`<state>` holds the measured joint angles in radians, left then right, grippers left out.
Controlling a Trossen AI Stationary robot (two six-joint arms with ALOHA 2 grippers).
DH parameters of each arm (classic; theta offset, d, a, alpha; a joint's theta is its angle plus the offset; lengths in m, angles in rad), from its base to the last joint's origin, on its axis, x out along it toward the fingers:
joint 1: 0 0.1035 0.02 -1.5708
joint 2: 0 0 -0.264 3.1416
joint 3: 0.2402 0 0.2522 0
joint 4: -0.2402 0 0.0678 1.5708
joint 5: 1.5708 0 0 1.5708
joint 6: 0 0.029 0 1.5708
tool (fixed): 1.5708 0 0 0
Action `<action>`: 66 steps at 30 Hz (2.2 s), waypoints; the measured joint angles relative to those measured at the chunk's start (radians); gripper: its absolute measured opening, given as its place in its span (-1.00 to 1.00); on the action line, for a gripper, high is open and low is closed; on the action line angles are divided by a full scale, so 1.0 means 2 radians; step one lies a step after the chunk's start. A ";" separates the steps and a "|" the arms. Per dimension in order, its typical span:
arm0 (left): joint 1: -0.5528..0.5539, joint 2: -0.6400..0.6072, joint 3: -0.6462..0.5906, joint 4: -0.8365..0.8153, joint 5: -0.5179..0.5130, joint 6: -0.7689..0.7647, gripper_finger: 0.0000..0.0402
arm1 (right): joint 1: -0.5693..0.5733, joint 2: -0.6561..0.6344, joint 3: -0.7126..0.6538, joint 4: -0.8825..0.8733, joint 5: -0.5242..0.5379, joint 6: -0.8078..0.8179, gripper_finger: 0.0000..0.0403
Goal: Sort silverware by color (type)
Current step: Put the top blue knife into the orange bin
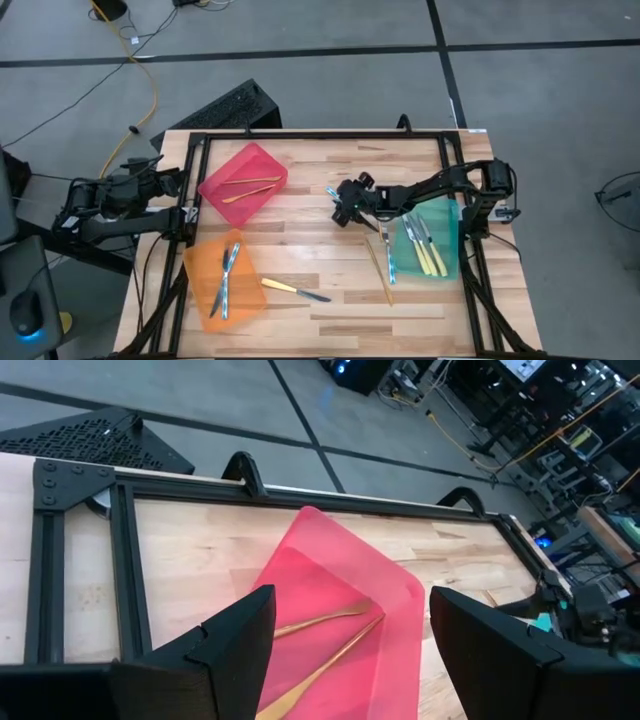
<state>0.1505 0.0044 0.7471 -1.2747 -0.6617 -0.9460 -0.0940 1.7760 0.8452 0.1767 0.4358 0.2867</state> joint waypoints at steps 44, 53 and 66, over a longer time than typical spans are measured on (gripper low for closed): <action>0.000 0.000 0.000 -0.004 -0.003 0.004 0.23 | -0.017 0.114 0.017 0.146 -0.042 0.072 -0.79; 0.000 0.000 0.000 -0.004 -0.003 0.004 0.23 | -0.013 0.116 0.083 0.147 -0.091 0.057 -0.79; 0.000 0.000 0.000 -0.004 -0.008 0.004 0.23 | 0.043 0.114 0.221 0.167 -0.149 -0.013 -0.79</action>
<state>0.1502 0.0048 0.7471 -1.2823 -0.6780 -0.9377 -0.0088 2.0037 1.2874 0.5113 0.1368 0.2603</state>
